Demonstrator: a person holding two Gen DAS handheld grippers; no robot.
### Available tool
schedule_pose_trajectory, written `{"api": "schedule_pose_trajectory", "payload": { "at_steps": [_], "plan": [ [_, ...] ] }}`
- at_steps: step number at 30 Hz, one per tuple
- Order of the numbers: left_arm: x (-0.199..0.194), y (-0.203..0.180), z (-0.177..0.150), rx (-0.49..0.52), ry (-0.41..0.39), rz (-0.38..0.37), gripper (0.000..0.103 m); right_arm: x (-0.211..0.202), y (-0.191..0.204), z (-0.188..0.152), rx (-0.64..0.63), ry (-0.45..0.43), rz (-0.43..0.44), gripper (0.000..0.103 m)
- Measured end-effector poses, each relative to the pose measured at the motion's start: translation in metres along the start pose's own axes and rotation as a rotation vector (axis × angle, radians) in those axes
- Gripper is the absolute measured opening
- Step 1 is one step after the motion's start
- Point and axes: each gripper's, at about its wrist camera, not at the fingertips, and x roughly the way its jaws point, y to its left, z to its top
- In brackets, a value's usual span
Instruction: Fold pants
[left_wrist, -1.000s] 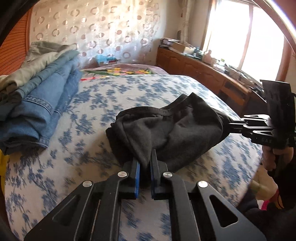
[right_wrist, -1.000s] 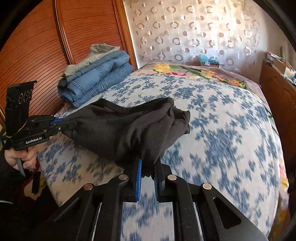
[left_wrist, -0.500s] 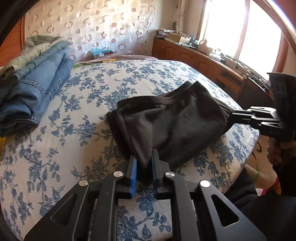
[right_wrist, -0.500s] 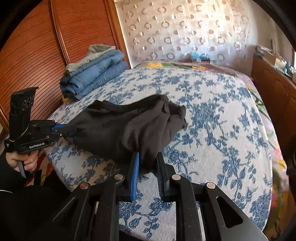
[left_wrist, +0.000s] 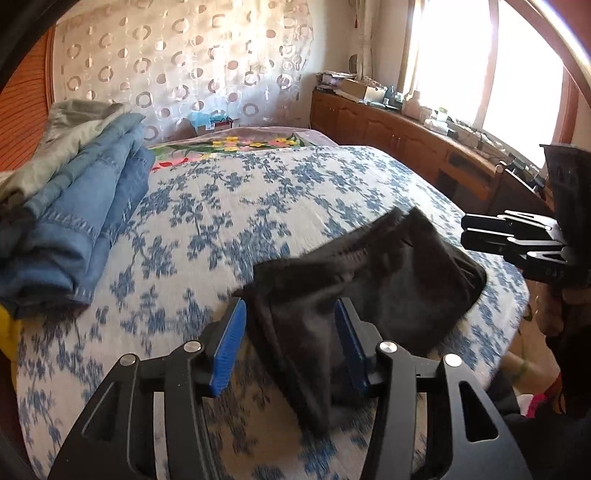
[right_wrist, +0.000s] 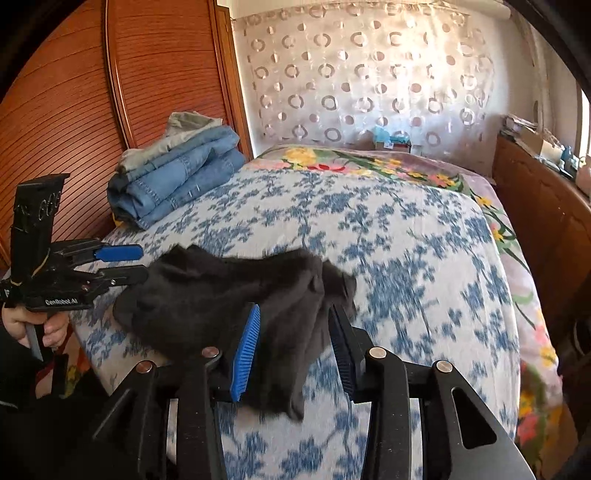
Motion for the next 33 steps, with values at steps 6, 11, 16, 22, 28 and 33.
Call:
{"api": "schedule_pose_trajectory", "payload": {
  "at_steps": [6,11,16,22,28,33],
  "plan": [
    [0.035,0.005,0.012,0.026,0.084,-0.025,0.051,0.034,-0.004,0.011,-0.009,0.048,0.007,0.04],
    [0.047,0.007,0.013,0.032,0.097,-0.007,0.033,0.052,-0.007,0.022,-0.015,0.075,0.001,0.018],
    [0.03,0.015,0.015,-0.018,0.006,-0.021,0.01,0.052,-0.007,0.031,-0.014,0.022,0.008,0.012],
    [0.031,0.022,0.021,-0.033,0.0,0.035,0.009,0.061,-0.01,0.027,0.019,0.018,-0.009,0.026],
    [0.041,0.03,0.016,-0.055,0.039,0.071,0.009,0.042,-0.011,0.012,0.024,0.025,-0.01,0.027],
    [0.042,0.028,0.015,-0.055,0.048,0.061,0.01,0.03,-0.009,-0.006,0.01,0.07,0.005,0.027]
  ]
}}
